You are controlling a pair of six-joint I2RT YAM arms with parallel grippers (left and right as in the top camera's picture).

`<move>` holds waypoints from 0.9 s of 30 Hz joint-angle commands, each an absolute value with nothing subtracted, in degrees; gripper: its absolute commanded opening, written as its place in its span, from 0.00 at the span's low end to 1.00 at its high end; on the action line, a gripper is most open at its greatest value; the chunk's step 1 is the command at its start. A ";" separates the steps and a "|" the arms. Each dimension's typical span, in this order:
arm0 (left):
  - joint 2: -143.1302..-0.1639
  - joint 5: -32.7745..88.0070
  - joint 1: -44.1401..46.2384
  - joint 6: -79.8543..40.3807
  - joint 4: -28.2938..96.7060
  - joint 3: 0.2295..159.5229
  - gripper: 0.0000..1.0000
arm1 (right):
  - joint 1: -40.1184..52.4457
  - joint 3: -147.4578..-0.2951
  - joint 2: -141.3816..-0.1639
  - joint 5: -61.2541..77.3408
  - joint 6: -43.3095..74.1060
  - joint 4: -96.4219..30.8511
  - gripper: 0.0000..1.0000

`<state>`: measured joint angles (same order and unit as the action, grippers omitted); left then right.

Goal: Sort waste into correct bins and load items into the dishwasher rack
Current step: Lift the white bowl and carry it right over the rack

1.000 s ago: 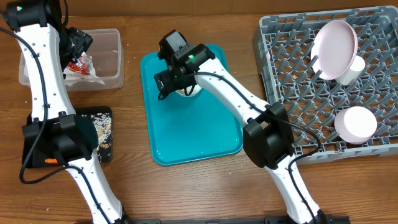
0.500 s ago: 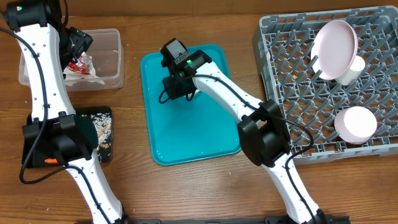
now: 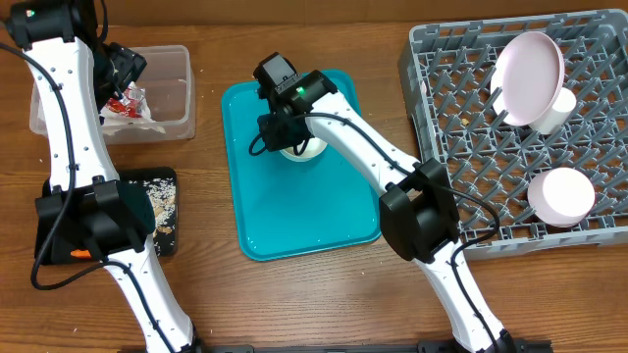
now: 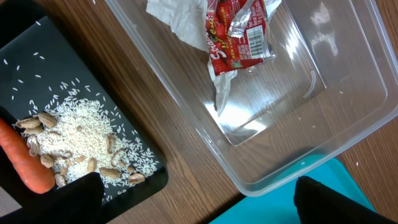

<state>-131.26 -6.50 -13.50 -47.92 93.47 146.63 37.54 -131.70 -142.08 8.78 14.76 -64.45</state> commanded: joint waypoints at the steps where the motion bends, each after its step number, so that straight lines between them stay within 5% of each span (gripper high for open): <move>1: -131.15 -7.46 -13.17 -48.69 93.58 147.33 1.00 | 36.84 -133.36 -139.50 13.91 15.49 -65.12 0.04; 8: -131.15 -7.46 -13.17 -48.69 93.58 147.33 1.00 | 31.88 -133.64 -129.29 28.14 15.42 -66.70 0.04; 17: -131.15 -7.46 -13.17 -48.69 93.58 147.33 1.00 | 18.92 -133.62 -116.36 30.13 11.49 -77.17 0.04; 27: -131.15 -7.46 -13.17 -48.69 93.60 147.33 1.00 | -2.11 -133.40 -113.45 45.04 -5.30 -94.32 0.04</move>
<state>-131.26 -6.50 -13.50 -47.92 93.45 146.63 2.76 -132.97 -113.97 34.98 3.84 -92.75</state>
